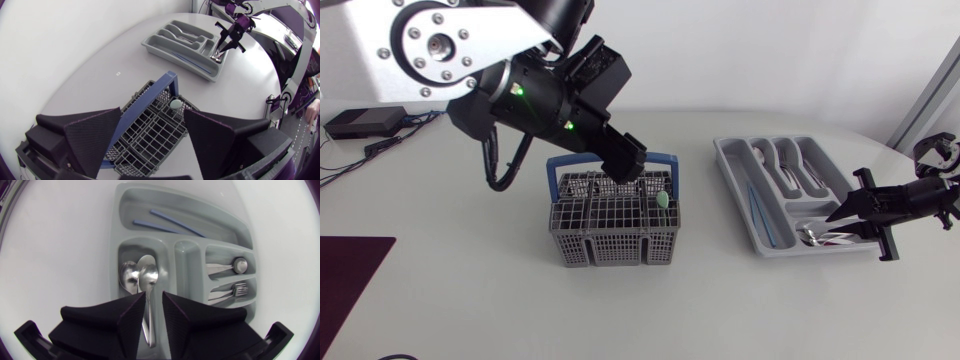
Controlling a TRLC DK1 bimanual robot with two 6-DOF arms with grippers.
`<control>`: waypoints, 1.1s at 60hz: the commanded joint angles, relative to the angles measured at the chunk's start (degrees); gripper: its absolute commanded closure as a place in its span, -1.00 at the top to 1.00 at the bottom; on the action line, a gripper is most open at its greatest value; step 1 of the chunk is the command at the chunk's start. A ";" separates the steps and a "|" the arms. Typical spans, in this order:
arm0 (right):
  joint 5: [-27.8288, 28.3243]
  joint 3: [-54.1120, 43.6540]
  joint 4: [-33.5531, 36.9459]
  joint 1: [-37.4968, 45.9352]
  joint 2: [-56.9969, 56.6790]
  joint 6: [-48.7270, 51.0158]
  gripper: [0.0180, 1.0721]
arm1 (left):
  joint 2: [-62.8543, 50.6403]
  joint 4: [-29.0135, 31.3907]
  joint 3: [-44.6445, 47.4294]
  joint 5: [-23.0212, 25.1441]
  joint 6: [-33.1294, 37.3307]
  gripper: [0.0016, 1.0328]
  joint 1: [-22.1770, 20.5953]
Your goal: Unload the cutlery basket into the drawer organizer.
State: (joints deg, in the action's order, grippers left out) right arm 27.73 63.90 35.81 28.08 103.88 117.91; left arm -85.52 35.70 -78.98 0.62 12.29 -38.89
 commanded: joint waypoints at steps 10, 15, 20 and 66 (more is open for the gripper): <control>5.50 -2.73 6.02 -4.34 -10.71 -10.07 -0.04 | 4.48 0.33 4.54 -0.10 0.63 0.89 0.40; 7.78 -3.61 8.40 -7.60 -15.11 -16.83 0.11 | 5.80 0.33 5.94 -0.10 0.63 0.89 0.57; 10.07 -3.78 10.95 -11.46 -18.71 -24.57 0.23 | 6.94 0.24 7.88 -0.10 0.71 0.89 0.57; 2.51 -12.04 -12.43 -52.86 -29.43 -97.17 0.25 | 16.61 -0.63 20.44 -0.10 1.33 0.89 3.65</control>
State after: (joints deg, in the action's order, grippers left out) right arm 31.40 53.30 25.26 -22.92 72.29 28.58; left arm -70.06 35.42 -60.36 0.60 12.36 -35.81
